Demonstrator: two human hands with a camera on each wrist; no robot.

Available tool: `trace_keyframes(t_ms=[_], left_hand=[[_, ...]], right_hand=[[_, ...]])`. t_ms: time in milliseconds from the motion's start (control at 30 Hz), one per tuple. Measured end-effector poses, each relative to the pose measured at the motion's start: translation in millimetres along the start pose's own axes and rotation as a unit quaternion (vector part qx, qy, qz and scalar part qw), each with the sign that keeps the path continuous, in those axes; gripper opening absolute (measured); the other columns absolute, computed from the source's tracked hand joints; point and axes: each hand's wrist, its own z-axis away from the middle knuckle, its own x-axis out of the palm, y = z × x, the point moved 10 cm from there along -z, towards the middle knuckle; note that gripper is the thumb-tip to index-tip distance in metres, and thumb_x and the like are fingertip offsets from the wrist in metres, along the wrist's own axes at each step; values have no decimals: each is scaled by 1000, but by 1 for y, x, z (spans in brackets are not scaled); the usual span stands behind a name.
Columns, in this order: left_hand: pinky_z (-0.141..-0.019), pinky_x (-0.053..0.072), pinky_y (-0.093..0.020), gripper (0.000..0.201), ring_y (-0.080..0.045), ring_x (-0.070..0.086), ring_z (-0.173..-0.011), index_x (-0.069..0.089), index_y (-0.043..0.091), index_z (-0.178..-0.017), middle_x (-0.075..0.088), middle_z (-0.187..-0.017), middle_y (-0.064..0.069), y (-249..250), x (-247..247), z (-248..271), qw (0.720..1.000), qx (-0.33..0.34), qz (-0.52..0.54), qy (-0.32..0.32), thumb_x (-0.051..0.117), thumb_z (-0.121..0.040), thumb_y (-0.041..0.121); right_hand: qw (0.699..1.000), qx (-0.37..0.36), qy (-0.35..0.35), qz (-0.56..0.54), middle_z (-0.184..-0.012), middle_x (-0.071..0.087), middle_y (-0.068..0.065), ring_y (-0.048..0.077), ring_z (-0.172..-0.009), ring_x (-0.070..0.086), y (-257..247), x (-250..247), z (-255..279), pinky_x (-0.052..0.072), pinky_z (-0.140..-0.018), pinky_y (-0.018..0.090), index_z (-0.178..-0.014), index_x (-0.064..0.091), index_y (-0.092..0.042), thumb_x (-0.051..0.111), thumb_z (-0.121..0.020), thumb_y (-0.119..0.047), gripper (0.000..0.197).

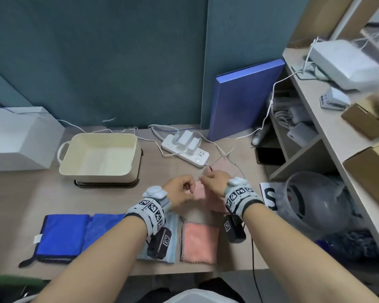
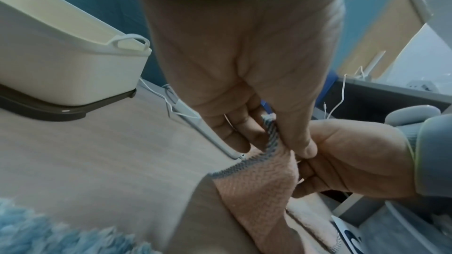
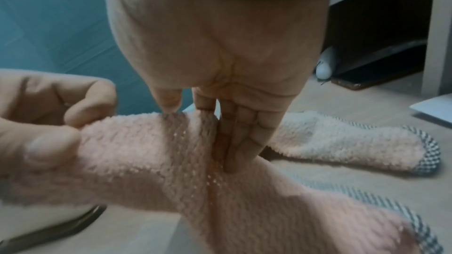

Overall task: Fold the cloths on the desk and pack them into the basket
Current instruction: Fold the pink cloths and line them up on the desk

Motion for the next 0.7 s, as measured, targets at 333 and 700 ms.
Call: trace_keyframes(t_ms=[333, 700], left_hand=[[-68, 39, -25, 35, -13, 55, -71, 59, 41, -69, 57, -74, 14, 17, -39, -3, 994, 18, -61, 93, 79, -80, 14], [-106, 39, -29, 15, -10, 58, -118, 79, 30, -80, 64, -125, 14, 32, -63, -6, 991, 54, -65, 101, 84, -76, 15]], right_hand=[[979, -102, 58, -165, -97, 73, -2, 17, -84, 65, -45, -39, 25, 49, -70, 29, -102, 60, -33, 52, -71, 15, 58], [970, -152, 68, -178, -82, 68, 2, 20, -71, 62, -83, -51, 34, 56, -69, 43, -88, 64, -34, 64, -72, -9, 30]])
